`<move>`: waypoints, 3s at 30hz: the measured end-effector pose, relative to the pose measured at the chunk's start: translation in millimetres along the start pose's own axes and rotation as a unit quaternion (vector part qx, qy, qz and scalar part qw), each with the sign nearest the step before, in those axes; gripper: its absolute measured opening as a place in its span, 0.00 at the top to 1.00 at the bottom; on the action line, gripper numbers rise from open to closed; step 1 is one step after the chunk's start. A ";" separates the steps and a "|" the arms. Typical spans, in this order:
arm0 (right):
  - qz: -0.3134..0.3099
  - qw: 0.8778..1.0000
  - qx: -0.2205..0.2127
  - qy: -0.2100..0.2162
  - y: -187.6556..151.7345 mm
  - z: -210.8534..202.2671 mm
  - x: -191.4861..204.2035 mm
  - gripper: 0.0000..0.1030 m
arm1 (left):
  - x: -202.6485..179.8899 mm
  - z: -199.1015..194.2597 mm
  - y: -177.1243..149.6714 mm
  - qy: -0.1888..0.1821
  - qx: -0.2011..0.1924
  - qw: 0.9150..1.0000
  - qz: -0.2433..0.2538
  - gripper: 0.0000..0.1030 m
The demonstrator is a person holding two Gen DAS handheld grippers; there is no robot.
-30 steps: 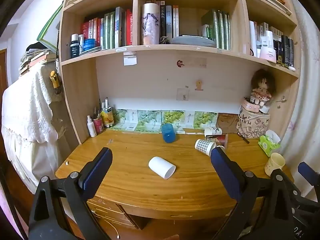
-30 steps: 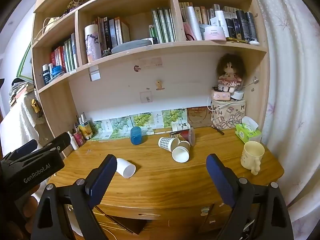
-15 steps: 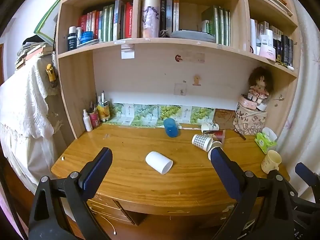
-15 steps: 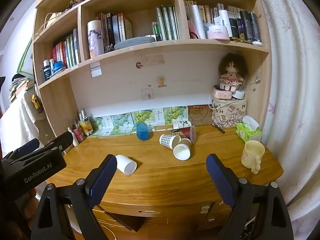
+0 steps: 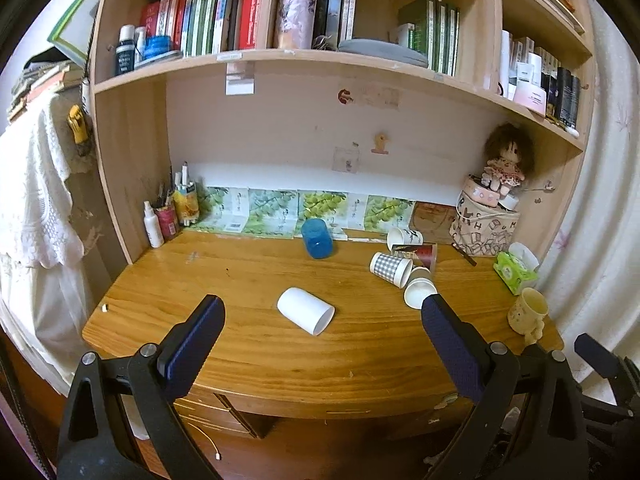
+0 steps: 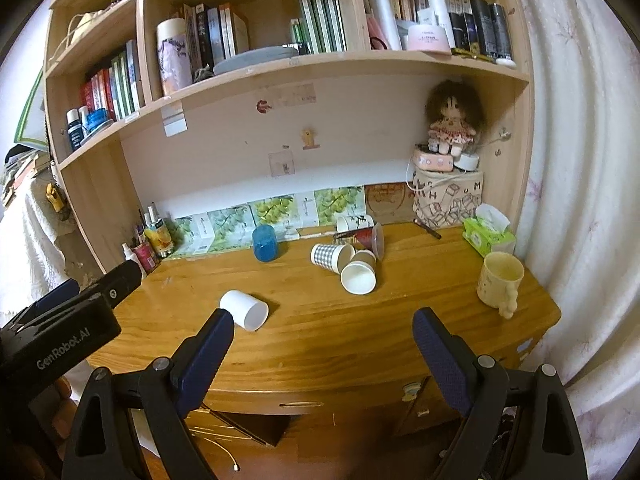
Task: Flip cup upright
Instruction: 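Move the left gripper toward the lying brown printed plastic cup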
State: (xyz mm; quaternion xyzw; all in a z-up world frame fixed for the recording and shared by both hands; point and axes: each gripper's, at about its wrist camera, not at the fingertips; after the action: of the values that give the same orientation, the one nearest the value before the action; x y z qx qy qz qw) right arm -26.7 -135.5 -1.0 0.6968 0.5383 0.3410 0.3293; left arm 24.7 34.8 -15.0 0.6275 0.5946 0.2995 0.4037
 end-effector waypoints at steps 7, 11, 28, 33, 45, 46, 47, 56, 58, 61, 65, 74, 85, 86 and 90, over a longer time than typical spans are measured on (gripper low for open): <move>0.010 1.000 0.021 -0.008 0.4 11.8 15.7 0.11 | 20.3 18.4 0.6 -0.028 0.025 0.999 -0.015 0.03; 0.021 0.999 0.030 -0.013 0.5 21.1 22.1 0.11 | 28.8 29.1 2.5 -0.031 0.038 0.999 -0.016 0.03; 0.084 0.993 0.077 -0.007 12.4 77.1 19.2 0.11 | 38.6 74.4 20.4 -0.021 0.064 0.998 -0.005 0.04; 0.097 0.991 0.092 0.001 17.6 99.7 12.7 0.11 | 34.8 90.5 25.5 -0.014 0.071 0.997 -0.001 0.04; 0.103 0.986 0.126 0.020 40.7 164.9 -10.3 0.11 | 8.6 147.6 51.0 -0.002 0.089 0.996 0.006 0.04; 0.105 0.986 0.128 0.021 44.4 171.4 -14.6 0.11 | 5.5 152.4 53.8 0.000 0.090 0.996 0.005 0.04; 0.107 0.986 0.129 0.022 47.6 176.8 -17.9 0.11 | 1.3 157.9 56.9 0.002 0.091 0.996 0.006 0.04; 0.124 0.979 0.157 0.038 73.0 231.7 -49.9 0.11 | -40.5 200.1 79.8 -0.005 0.104 0.994 0.044 0.04; 0.131 0.977 0.165 0.042 78.5 244.8 -57.3 0.11 | -50.1 210.2 84.8 -0.007 0.108 0.993 0.054 0.04; 0.142 0.973 0.178 0.047 84.7 263.3 -69.7 0.11 | -60.4 225.8 89.5 -0.003 0.117 0.991 0.059 0.04; 0.157 0.967 0.194 0.053 91.1 287.0 -84.5 0.11 | -72.2 248.7 93.7 0.004 0.134 0.989 0.064 0.04; 0.200 0.949 0.236 0.065 92.3 340.0 -116.1 0.11 | -95.9 298.5 91.3 -0.018 0.197 0.975 0.100 0.04; 0.224 0.937 0.262 0.064 92.5 386.4 -141.7 0.11 | -127.1 345.1 94.6 -0.041 0.222 0.951 0.209 0.04; 0.225 0.936 0.262 0.064 92.4 389.4 -143.2 0.11 | -129.3 349.6 95.8 -0.044 0.226 0.949 0.216 0.04; 0.233 0.935 0.262 0.058 92.1 397.4 -151.1 0.11 | -139.9 366.1 99.7 -0.057 0.231 0.938 0.251 0.04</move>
State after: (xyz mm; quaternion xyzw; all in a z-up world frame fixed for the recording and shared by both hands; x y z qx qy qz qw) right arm 323.0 -338.0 -162.0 0.8433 0.4490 0.2949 0.0152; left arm 372.5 -155.2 -95.5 0.8484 0.4467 0.2094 0.1919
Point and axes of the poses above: each gripper's, at about its wrist camera, not at the fingertips, and z roughly the way its jaws point, x to its left, y to its top, and after that the axes turned 2 degrees about -x, right-handed
